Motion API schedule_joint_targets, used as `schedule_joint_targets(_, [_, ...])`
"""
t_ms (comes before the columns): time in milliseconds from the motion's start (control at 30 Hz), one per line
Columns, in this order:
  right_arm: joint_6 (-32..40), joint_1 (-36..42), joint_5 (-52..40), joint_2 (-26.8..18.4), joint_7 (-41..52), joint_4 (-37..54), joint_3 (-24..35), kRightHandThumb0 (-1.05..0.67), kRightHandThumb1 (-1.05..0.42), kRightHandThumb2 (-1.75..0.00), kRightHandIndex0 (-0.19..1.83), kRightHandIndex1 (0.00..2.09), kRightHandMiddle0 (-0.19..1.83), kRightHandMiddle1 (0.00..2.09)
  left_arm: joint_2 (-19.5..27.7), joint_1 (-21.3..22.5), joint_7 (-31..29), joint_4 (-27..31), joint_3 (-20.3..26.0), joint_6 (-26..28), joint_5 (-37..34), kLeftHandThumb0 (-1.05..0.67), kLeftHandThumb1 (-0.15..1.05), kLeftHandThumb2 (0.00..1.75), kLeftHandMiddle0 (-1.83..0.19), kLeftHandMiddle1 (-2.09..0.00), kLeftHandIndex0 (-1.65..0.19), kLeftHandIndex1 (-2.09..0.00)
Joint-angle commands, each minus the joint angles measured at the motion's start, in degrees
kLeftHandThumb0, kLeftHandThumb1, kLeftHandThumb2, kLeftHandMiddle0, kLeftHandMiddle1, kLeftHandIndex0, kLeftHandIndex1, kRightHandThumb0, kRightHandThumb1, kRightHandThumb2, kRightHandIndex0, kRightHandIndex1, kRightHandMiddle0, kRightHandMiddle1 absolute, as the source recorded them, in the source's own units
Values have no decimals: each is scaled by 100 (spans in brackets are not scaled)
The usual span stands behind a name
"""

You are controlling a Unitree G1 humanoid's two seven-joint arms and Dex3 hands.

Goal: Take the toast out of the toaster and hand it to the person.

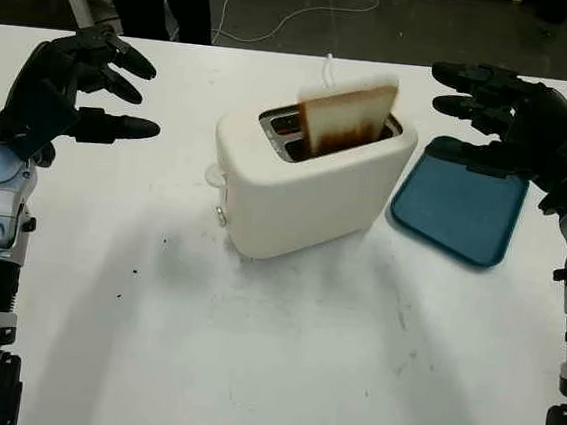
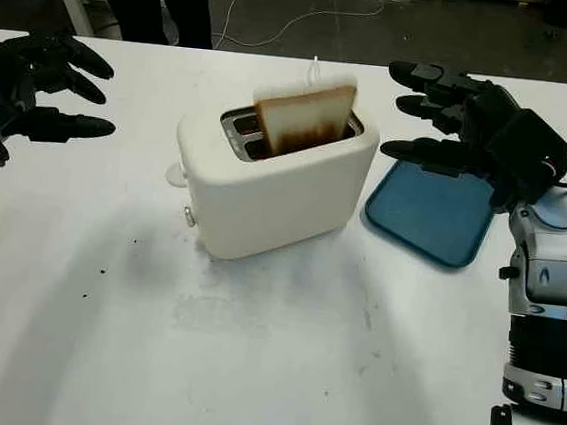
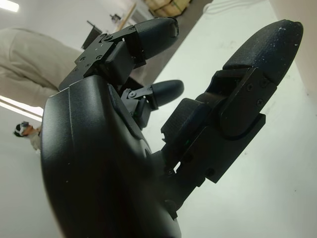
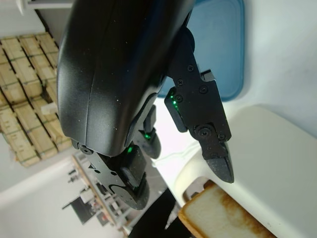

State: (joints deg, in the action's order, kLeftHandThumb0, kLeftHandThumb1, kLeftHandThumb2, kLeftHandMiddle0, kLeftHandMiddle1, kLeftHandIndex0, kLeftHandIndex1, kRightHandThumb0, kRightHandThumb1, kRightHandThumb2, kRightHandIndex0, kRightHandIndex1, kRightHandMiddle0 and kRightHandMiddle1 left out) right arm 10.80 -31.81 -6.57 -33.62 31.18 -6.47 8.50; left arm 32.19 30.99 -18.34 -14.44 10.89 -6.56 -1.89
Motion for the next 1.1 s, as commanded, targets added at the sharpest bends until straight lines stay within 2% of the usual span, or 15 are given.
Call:
schedule_joint_targets(0, [-20,33,-95,34,-8,28,37,-24,-79,0,13,53,44,1,-1,-8,11,-8,12,-24,-9,-105,55,0,-50,-129,-56,-113])
schedule_joint_targets(233, [-41,-6,-55,38,-30,44,7,-20,-79,0,13,53,44,0,10,-15,21,1,9,-20,11,-105,55,0,-50,-130,-55,-114])
schedule_joint_targets(367, [-356,-172,98,47,-133,4,-45,-18,-79,0,15,53,43,0,4,-17,-4,-14,26,-21,-30,-105,55,0,-50,-130,-56,-114])
schedule_joint_targets(467, [-466,-564,366,-9,-282,45,-201,-22,-75,0,18,55,45,2,0,-8,-14,-31,26,-43,-40,-105,54,0,-50,-129,-56,-113])
schedule_joint_targets(533, [-791,-893,694,-96,-359,-67,-375,-25,-72,0,21,58,49,4,-7,-3,-11,-29,23,-31,-43,-105,54,0,-50,-129,-56,-113])
schedule_joint_targets(633, [-1248,-1466,1077,-133,-383,-319,-631,-16,-66,0,23,60,52,6,-5,-4,-8,-17,10,-5,-32,-105,54,0,-49,-129,-56,-113])
schedule_joint_targets(800, [-2265,-2346,1900,-76,-665,-949,-1158,-21,-51,-1,44,70,68,13,-11,-18,15,15,16,23,-27,-105,54,0,-49,-130,-56,-112])
schedule_joint_targets(967, [-2498,-2899,2460,4,-658,-1369,-1636,-11,-47,-1,46,69,72,14,-4,-9,21,-41,10,-40,-3,-105,54,0,-50,-130,-56,-113])
schedule_joint_targets(1000, [-2463,-2987,2695,-18,-652,-1415,-1791,-13,-47,-1,45,68,73,14,-6,-9,21,-42,10,-42,-5,-105,54,0,-50,-130,-56,-113])
schedule_joint_targets(1067, [-2443,-3120,2990,-9,-591,-1557,-2028,-33,-49,-1,47,57,71,10,-2,-10,15,-42,9,-47,-6,-105,55,0,-50,-131,-56,-113])
